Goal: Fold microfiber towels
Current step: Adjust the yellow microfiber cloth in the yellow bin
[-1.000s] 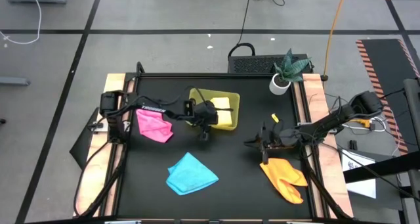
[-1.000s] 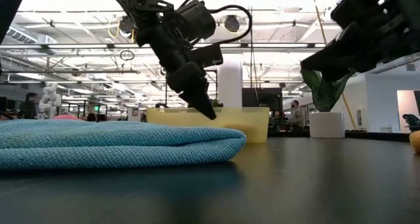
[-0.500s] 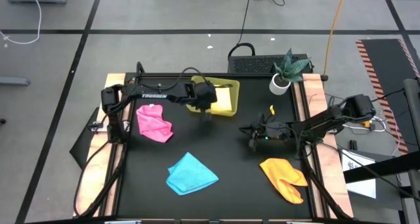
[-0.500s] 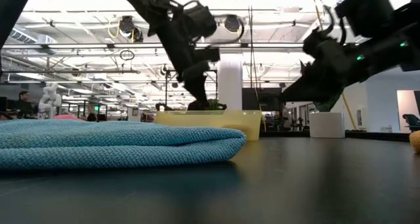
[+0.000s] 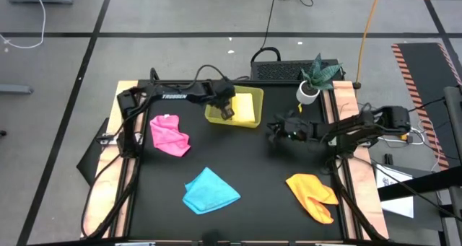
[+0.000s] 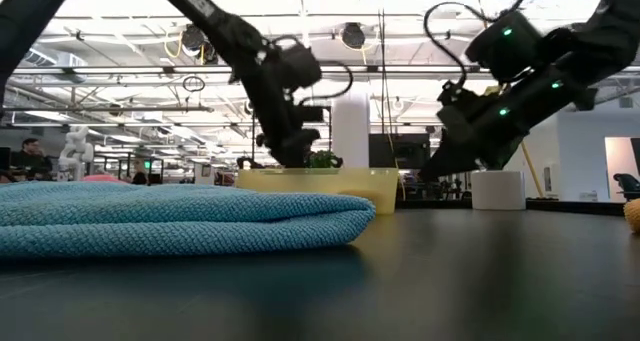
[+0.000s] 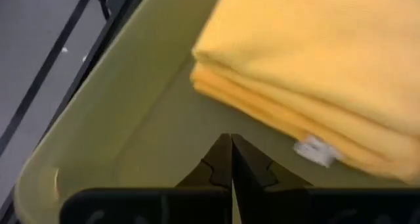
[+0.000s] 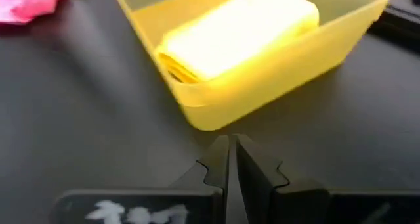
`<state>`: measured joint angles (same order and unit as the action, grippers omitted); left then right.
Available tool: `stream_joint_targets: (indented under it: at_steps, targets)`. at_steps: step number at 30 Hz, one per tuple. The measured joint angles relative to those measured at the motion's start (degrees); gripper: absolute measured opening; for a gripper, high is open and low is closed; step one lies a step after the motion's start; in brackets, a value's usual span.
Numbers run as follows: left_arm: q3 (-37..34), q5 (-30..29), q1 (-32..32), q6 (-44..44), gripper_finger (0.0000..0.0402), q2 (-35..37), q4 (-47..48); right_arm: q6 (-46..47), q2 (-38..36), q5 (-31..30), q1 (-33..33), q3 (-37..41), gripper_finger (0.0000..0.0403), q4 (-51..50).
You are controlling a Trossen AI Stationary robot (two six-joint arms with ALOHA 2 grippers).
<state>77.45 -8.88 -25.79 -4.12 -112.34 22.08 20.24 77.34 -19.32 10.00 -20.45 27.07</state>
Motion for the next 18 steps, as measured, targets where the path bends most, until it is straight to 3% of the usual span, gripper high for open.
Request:
stream_joint_targets:
  at_steps: [10,18]
  targets:
    - [0.0,3.1,-0.5,-3.0,0.0006,-5.5,-7.1,-4.2,10.4,9.8,11.3,-7.3,0.0022,-1.2]
    - [0.0,1.8,2.3,-6.0,0.0008,-5.4,-10.4,-7.1,16.7,12.1,12.1,-13.1,0.0022,-1.2]
